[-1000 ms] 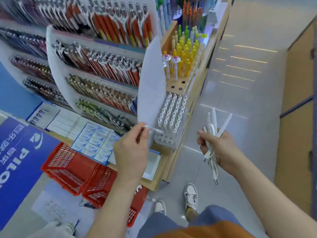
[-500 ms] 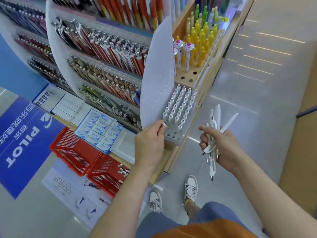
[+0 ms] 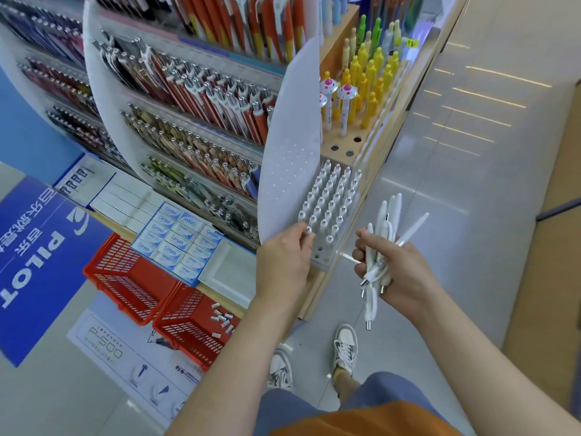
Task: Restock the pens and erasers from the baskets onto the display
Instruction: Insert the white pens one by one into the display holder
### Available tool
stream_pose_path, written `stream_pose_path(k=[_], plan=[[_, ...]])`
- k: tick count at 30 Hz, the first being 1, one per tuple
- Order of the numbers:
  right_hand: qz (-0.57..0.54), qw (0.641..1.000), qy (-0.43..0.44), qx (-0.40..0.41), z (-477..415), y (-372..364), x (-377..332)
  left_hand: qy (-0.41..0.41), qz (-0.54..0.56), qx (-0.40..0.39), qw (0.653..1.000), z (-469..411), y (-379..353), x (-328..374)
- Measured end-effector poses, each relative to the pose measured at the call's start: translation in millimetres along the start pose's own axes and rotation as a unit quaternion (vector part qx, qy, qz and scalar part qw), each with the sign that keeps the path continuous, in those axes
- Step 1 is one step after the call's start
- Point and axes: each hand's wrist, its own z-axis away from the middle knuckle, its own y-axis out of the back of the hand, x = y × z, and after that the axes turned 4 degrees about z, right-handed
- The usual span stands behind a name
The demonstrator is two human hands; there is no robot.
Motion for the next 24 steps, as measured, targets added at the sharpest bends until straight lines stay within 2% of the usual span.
stream_pose_path(k=[2, 5, 7, 10, 14, 19, 21, 24], plan=[[-0.030, 1.000, 0.004, 0.002, -0.5, -3.1, 2.0, 0.029, 0.025, -0.019, 0.999, 7.6, 6.8, 7.5], [-0.076, 0.997, 0.010, 0.003, 0.0, -10.1, 4.1, 0.020, 0.067, -0.027, 0.997, 30.7, 21.2, 23.9], [-0.106, 0.994, 0.017, 0.009, 0.5, -15.4, 4.4, 0.037, 0.091, -0.089, 0.991, 48.8, 28.6, 33.5], [-0.156, 0.987, 0.029, 0.005, -0.1, -22.3, 3.8, 0.105, 0.195, -0.176, 0.959, 67.4, 27.1, 41.9], [-0.121, 0.991, 0.049, 0.028, -0.6, -27.1, 1.3, 0.127, 0.234, -0.157, 0.951, 72.5, 24.9, 41.6], [0.010, 0.994, 0.072, 0.081, 0.7, -19.5, -6.1, 0.097, 0.247, -0.132, 0.955, 64.8, 41.4, 33.0], [0.028, 0.995, 0.083, 0.057, 1.3, -15.1, -6.6, 0.126, 0.304, -0.102, 0.939, 60.1, 47.9, 32.0], [0.048, 0.994, 0.098, 0.020, 2.4, -11.4, -4.6, 0.179, 0.410, -0.051, 0.893, 50.1, 56.4, 34.6]])
